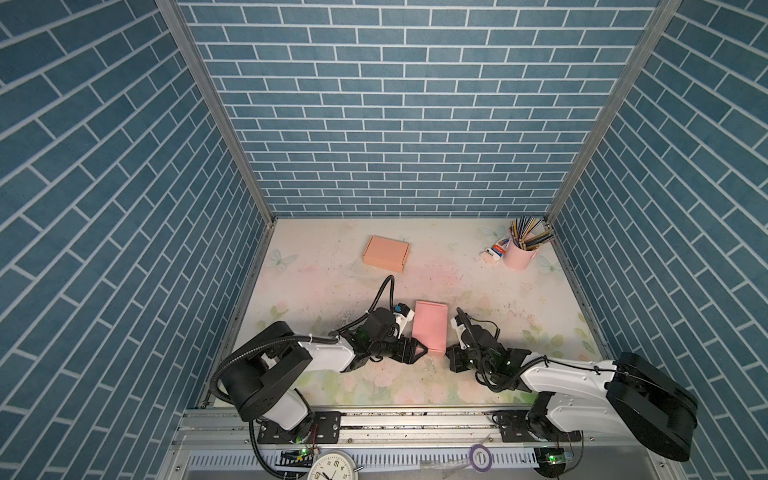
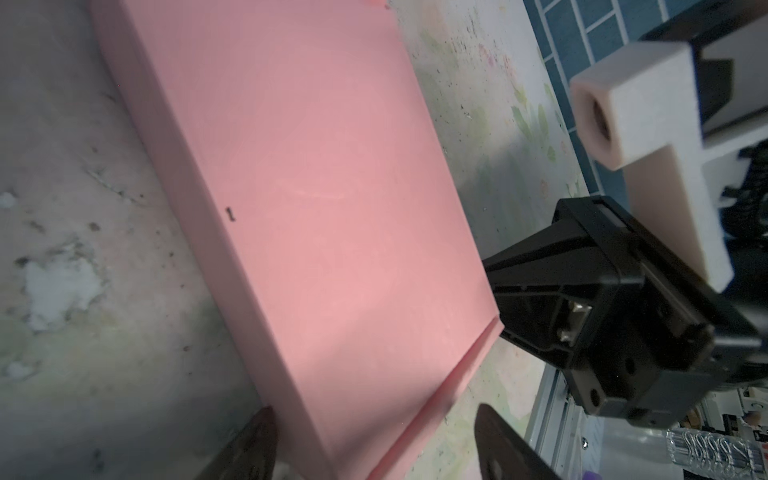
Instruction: Fold the paper box
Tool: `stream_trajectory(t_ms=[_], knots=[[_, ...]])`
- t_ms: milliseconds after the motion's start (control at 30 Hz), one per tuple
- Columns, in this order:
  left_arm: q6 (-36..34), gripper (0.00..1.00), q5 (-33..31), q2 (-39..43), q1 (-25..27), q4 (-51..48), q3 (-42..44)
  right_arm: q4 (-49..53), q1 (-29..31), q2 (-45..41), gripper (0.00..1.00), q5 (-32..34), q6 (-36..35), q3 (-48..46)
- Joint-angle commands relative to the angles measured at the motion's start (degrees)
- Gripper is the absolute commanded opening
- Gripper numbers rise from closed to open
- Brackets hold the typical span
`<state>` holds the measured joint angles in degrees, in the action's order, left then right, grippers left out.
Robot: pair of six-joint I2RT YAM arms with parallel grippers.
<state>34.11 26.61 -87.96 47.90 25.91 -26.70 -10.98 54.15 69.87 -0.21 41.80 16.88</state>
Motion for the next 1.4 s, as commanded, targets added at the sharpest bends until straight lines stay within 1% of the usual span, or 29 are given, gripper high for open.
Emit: stream_trajectory(t_ms=[0,100,200,267,367,467,633,867,1067,1367], knots=[[0.18,0.75,1.96,1.37,1.34,1.88,0.54,0.05,1.18,0.22,0.07,-1.14,2.40,0.18],[0.11,0.76,1.95,2.08,0.14,1.52,1.63,1.80,1.17,-1.23,0.08,0.15,2.58,-0.62],[-0.11,0.78,3.29,3.24,-2.51,1.56,3.14,5.15,1.12,-2.98,0.10,2.66,2.65,-0.67],[-1.72,0.80,4.44,4.15,-4.42,-0.42,2.99,6.64,0.50,-4.17,0.11,3.50,2.10,-0.63],[-4.53,0.82,5.83,5.38,-7.62,-4.10,1.07,6.69,-2.11,-5.31,0.11,2.18,0.47,-0.63],[-6.02,0.83,6.37,5.44,-9.11,-6.07,-1.61,5.30,-5.82,-4.69,0.11,-0.09,-1.69,-0.82],[-5.91,0.83,7.74,1.26,-10.24,-4.51,-5.57,4.19,-9.15,-2.54,0.10,-1.53,-4.15,0.69],[-2.83,0.83,12.16,-7.79,-10.38,2.96,-8.88,0.33,-12.03,1.83,0.09,-3.81,-5.50,1.32],[-3.87,0.83,11.31,-9.76,-8.20,2.23,-11.05,-3.13,-12.22,5.38,0.08,-5.01,-5.32,1.71],[-1.83,0.81,11.10,-12.14,-6.00,4.65,-12.11,-4.22,-12.14,6.58,0.08,-6.46,-5.25,2.75]])
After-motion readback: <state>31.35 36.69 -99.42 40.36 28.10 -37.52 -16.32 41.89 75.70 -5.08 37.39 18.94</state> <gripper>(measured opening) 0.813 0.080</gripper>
